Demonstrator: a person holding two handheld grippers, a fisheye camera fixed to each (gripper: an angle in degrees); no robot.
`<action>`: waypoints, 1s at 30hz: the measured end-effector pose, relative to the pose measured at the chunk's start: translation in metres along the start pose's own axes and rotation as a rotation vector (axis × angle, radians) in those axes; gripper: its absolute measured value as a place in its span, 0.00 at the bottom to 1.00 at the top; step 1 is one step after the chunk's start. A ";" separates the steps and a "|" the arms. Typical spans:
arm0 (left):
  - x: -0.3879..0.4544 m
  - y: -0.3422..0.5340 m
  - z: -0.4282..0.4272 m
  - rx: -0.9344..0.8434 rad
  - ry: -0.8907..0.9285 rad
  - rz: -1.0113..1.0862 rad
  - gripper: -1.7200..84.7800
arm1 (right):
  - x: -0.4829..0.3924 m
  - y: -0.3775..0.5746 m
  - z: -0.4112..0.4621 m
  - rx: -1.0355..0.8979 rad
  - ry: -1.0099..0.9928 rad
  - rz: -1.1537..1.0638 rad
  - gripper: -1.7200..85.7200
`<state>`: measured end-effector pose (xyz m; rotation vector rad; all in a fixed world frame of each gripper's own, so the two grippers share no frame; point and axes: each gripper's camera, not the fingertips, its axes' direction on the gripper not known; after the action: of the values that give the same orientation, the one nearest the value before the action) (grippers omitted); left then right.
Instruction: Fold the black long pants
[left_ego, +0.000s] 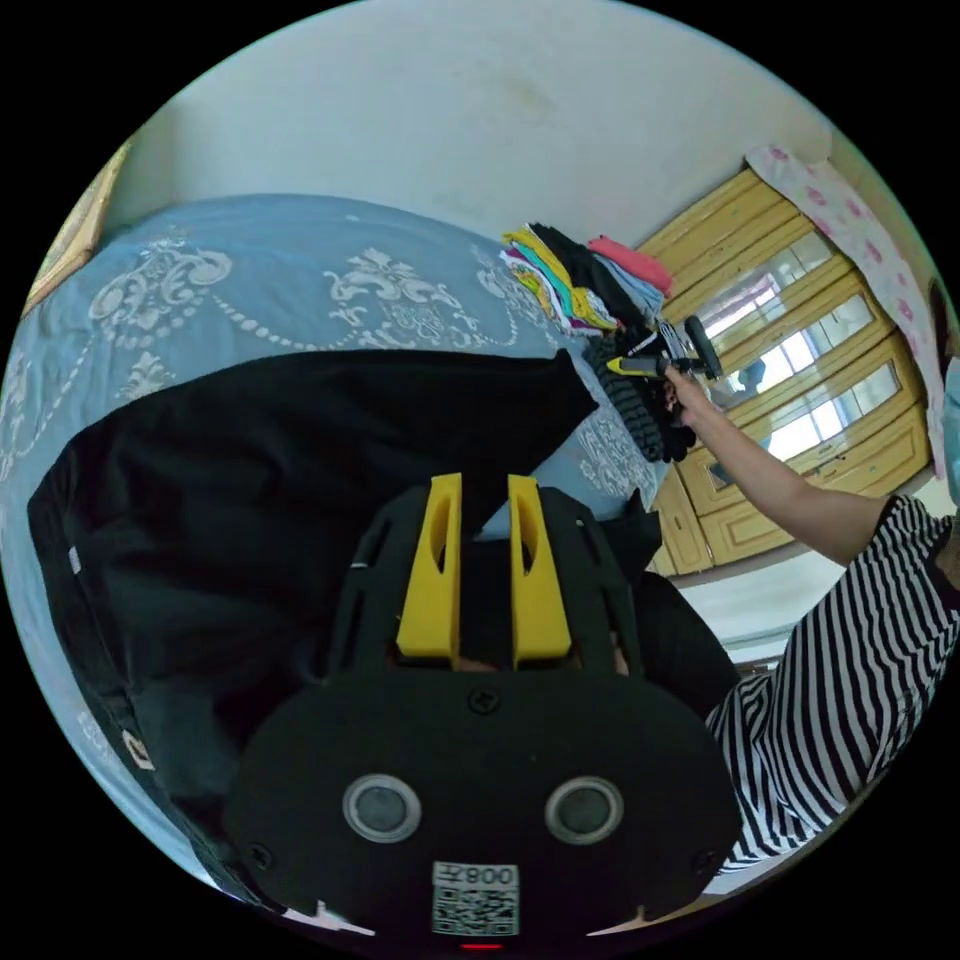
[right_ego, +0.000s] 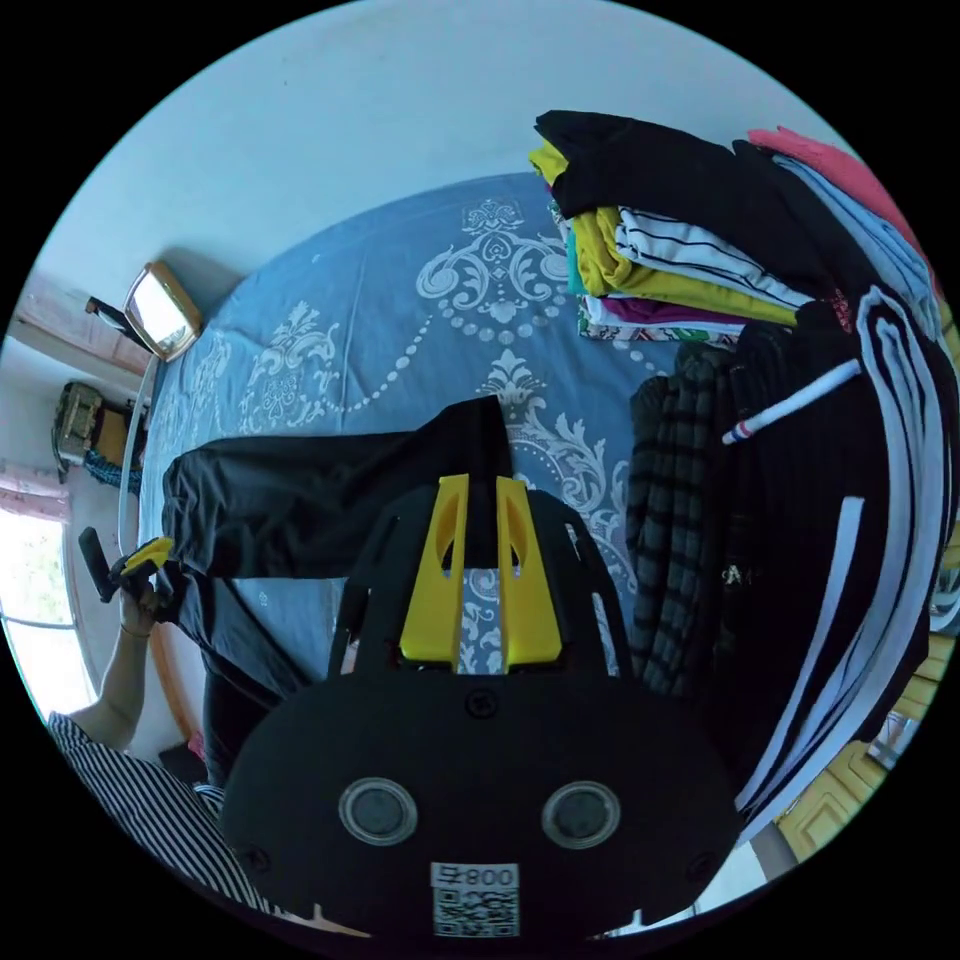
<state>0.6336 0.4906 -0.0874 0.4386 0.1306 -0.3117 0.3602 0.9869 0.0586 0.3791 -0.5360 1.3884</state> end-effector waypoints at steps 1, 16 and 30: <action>-0.006 -0.001 -0.004 0.009 -0.023 -0.019 0.11 | 0.002 -0.007 0.006 -0.003 -0.022 -0.001 0.09; -0.103 -0.105 -0.006 -0.094 -0.402 -0.231 0.07 | 0.035 -0.043 0.065 -0.105 -0.015 0.004 0.05; -0.095 -0.119 -0.090 0.039 -0.422 -0.239 0.06 | 0.066 -0.058 0.020 -0.005 -0.172 0.030 0.03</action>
<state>0.4999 0.4530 -0.1972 0.3880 -0.2373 -0.6357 0.4208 1.0213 0.1160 0.4913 -0.6883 1.3909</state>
